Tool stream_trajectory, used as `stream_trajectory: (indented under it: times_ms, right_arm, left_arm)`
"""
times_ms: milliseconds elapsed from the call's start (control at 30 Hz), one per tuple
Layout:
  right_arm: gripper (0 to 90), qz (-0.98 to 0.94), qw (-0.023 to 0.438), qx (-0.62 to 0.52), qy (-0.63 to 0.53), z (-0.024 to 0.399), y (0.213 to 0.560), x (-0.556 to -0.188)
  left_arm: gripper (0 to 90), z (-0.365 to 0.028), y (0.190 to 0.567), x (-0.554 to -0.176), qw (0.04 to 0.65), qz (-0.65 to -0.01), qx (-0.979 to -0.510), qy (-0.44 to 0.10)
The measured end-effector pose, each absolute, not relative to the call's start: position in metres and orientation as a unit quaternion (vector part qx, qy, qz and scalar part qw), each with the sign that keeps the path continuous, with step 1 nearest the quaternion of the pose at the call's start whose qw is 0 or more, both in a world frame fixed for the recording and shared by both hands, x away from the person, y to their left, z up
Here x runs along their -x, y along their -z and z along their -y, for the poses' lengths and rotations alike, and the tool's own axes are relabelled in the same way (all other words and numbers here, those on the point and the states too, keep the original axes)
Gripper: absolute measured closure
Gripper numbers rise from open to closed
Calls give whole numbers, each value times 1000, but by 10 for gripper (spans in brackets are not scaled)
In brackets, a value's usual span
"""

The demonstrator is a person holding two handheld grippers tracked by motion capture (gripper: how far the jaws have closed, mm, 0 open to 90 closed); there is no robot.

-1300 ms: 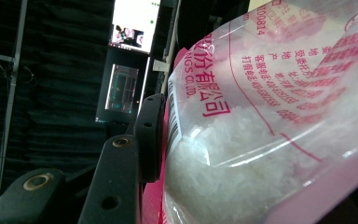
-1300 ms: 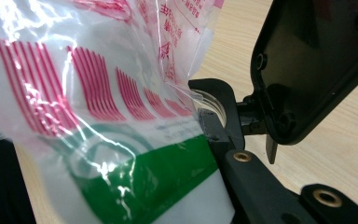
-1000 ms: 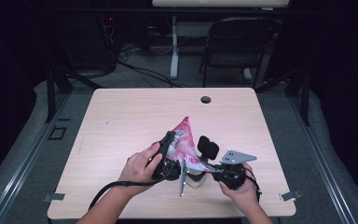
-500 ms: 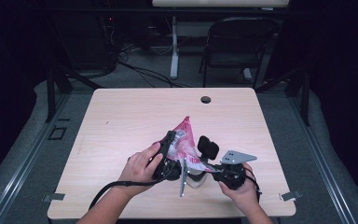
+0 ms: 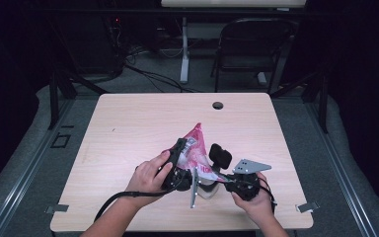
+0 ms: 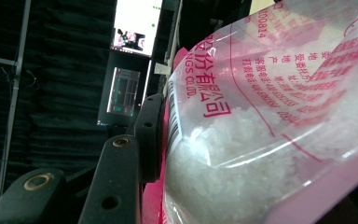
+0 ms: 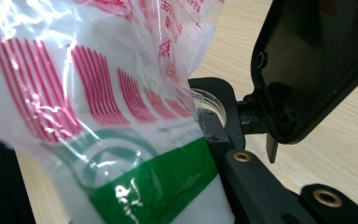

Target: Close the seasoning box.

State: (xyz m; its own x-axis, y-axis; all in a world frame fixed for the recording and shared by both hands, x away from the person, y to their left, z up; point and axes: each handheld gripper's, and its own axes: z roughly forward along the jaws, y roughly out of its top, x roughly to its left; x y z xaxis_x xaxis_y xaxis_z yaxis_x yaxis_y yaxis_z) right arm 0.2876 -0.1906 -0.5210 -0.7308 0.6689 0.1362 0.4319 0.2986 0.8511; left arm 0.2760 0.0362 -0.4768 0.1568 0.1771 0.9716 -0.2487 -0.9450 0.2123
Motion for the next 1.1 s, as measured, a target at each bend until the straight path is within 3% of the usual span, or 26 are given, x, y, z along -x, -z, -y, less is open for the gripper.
stream_trajectory:
  times_ms: [1100]
  right_arm:
    - [898,-797,121,-347,-480,190,523,-289]
  left_arm:
    - [615,-34,476,-275,165,25,-742,-649]
